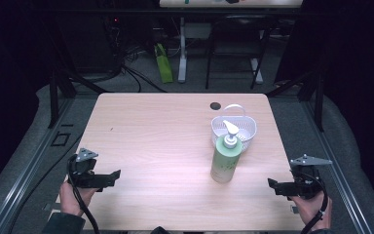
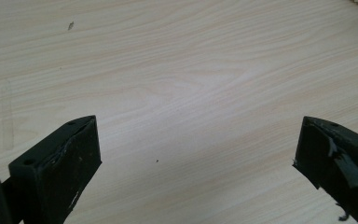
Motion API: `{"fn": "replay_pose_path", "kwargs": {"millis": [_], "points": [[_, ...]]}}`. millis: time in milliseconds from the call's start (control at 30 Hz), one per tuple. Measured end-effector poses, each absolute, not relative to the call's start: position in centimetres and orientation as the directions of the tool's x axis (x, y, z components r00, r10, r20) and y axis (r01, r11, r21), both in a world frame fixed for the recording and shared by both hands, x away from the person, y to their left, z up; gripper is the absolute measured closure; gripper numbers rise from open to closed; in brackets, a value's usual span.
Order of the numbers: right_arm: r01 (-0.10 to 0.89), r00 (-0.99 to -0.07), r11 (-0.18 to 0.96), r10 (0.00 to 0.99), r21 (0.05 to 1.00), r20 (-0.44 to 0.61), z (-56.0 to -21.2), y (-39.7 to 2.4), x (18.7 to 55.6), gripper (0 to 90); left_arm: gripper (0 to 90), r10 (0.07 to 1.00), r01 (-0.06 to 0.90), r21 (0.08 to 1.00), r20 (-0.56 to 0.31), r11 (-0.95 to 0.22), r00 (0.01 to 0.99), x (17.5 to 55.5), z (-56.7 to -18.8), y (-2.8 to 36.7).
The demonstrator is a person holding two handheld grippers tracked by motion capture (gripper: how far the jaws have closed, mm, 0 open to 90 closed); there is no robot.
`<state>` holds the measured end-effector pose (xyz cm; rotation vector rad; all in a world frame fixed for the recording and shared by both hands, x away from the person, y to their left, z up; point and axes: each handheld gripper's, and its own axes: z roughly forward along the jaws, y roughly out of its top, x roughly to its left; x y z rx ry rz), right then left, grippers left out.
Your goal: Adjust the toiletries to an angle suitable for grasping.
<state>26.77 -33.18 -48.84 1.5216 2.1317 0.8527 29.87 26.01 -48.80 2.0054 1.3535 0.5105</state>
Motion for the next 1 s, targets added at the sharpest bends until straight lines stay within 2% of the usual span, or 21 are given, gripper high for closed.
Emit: {"fn": "replay_pose_path", "kwargs": {"millis": [300,1000], "points": [[0.692,-0.379,0.268,0.925,0.671,0.021,-48.8,-31.9,27.3,0.0,0.1,0.914,0.651,0.704,-0.007,-0.283,0.406,30.2,-49.0,25.4],[0.643,-0.436,0.297,0.900,0.706,0.018,-48.1,-29.5,27.4,0.0,0.0,0.911,0.637,0.713,0.006,-0.293,0.412,30.6,-49.2,25.2]]}}
